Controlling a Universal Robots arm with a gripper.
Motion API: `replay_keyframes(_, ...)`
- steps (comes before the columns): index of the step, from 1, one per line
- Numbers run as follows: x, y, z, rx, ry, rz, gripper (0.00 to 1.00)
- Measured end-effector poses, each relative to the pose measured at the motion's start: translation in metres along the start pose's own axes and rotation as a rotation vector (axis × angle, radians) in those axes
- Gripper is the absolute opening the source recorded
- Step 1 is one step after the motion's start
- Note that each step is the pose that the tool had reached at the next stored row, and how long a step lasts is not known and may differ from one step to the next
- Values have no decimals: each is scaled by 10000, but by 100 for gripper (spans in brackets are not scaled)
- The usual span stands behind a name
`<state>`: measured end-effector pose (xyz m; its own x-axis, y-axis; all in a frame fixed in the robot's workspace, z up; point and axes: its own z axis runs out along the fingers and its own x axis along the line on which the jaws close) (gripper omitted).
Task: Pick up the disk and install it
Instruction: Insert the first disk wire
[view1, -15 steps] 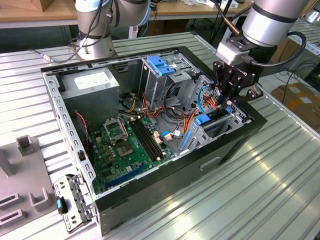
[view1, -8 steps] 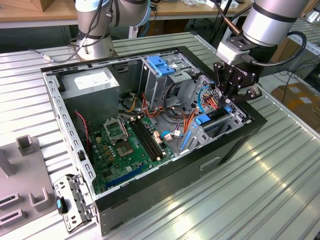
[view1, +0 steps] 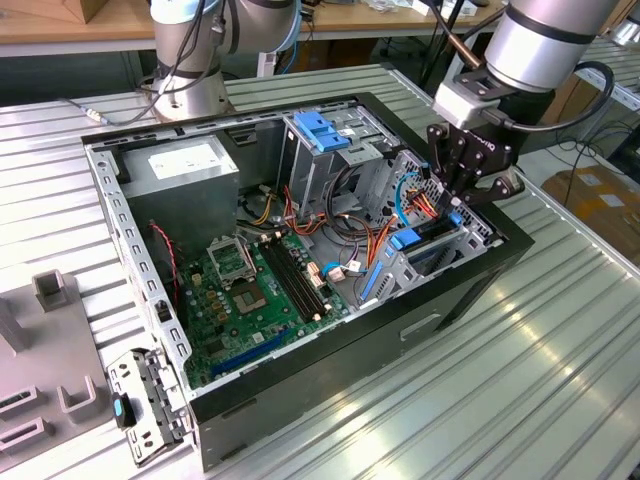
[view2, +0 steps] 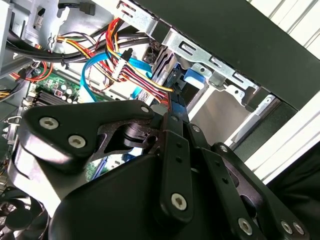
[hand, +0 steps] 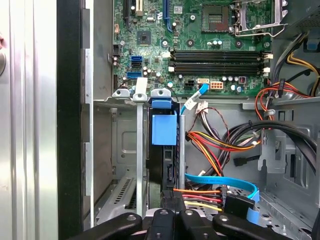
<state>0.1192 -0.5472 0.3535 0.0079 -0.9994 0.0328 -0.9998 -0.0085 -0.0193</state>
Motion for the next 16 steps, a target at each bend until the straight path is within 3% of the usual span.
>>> replay_keyframes(6, 0, 0, -6, 0, -1, 0, 11)
replay_keyframes(10, 2, 1, -58, 0, -12, 0, 11)
replay_keyframes(16, 2, 2, -63, 0, -19, 0, 11)
